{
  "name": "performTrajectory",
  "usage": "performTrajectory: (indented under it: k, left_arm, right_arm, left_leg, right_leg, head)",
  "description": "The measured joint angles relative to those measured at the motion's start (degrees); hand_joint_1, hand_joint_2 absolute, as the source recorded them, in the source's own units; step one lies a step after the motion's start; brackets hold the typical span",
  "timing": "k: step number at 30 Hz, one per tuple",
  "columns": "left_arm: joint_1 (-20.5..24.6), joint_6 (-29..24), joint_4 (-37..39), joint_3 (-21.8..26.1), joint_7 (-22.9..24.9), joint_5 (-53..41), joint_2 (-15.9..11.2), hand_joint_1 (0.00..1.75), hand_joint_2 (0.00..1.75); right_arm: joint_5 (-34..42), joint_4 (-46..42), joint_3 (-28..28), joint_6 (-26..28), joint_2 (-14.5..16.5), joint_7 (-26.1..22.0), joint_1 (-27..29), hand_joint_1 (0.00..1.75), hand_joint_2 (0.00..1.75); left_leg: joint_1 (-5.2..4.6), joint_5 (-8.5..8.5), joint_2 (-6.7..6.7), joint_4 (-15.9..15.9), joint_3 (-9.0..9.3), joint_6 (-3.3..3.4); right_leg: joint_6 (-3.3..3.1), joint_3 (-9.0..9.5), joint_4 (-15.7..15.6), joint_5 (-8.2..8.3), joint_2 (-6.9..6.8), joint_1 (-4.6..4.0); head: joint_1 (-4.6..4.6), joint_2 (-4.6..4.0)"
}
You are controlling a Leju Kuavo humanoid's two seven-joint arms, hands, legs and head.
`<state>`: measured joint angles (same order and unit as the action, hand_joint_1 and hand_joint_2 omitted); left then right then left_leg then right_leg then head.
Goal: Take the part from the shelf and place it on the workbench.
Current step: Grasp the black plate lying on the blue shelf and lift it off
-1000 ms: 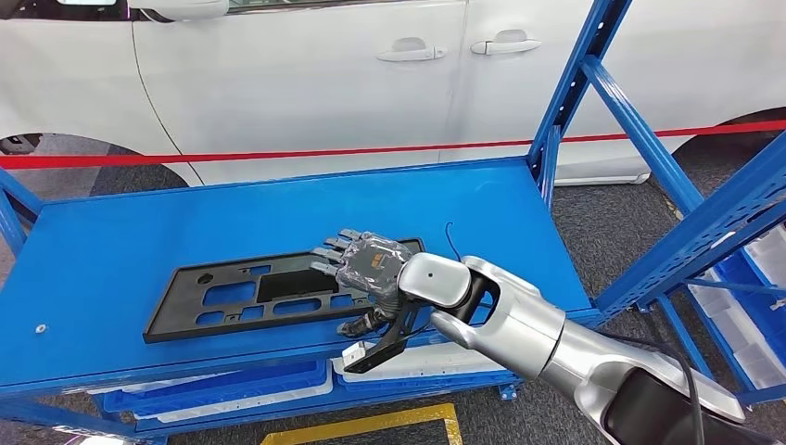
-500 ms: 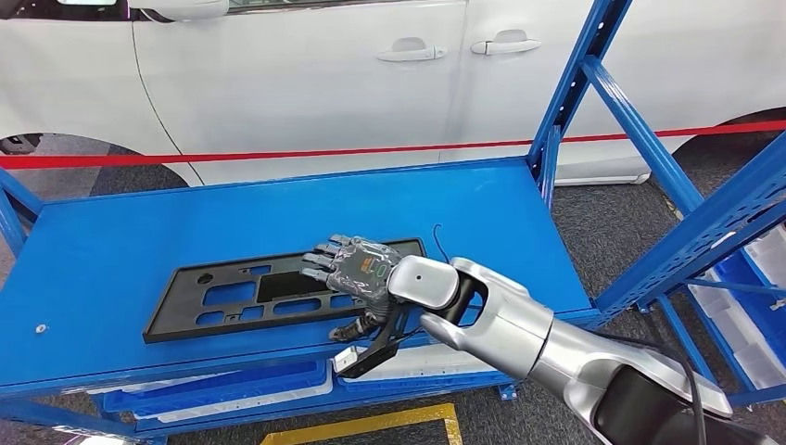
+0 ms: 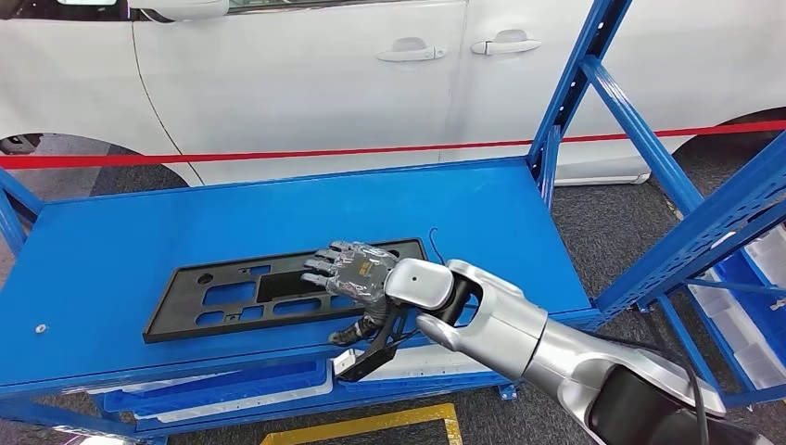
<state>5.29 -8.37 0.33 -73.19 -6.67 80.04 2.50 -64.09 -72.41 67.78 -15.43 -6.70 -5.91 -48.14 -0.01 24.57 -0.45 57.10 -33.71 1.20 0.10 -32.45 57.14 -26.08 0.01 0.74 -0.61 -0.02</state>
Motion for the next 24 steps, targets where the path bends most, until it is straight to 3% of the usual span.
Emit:
performTrajectory:
  k: [14,18,22,24]
  left_arm:
    - [0.0,0.6,0.0,0.3,1.1,0.0,-0.1,0.0,0.0]
    - [0.0,0.7,0.0,0.4,1.5,0.0,-0.1,0.0,0.0]
    - [0.0,0.8,0.0,0.4,1.5,0.0,-0.1,0.0,0.0]
    - [0.0,0.8,0.0,0.5,1.5,0.0,-0.1,0.0,0.0]
  right_arm:
    - [-0.4,5.7,0.1,0.3,1.9,0.4,-0.2,0.0,0.0]
    - [-0.6,6.9,0.1,0.5,2.4,0.5,-0.6,0.0,1.75]
    - [-0.7,7.7,0.1,0.5,3.0,0.6,-0.8,0.0,1.75]
    - [-0.7,8.0,0.1,0.5,3.3,0.6,-0.8,0.0,0.87]
  left_leg:
    - [0.0,0.0,0.0,0.0,0.0,0.0]
    - [0.0,0.0,0.0,0.0,0.0,0.0]
    - [0.0,0.0,0.0,0.0,0.0,0.0]
    - [0.0,0.0,0.0,0.0,0.0,0.0]
  right_leg:
    - [0.0,0.01,0.0,0.0,0.0,0.01]
    - [0.0,0.01,0.0,0.0,0.0,0.0]
    - [0.0,0.01,0.0,0.0,0.0,0.0]
    - [0.0,0.0,0.0,0.0,0.0,0.0]
  head:
    - [0.0,0.0]
    - [0.0,0.0]
    - [0.0,0.0]
    - [0.0,0.0]
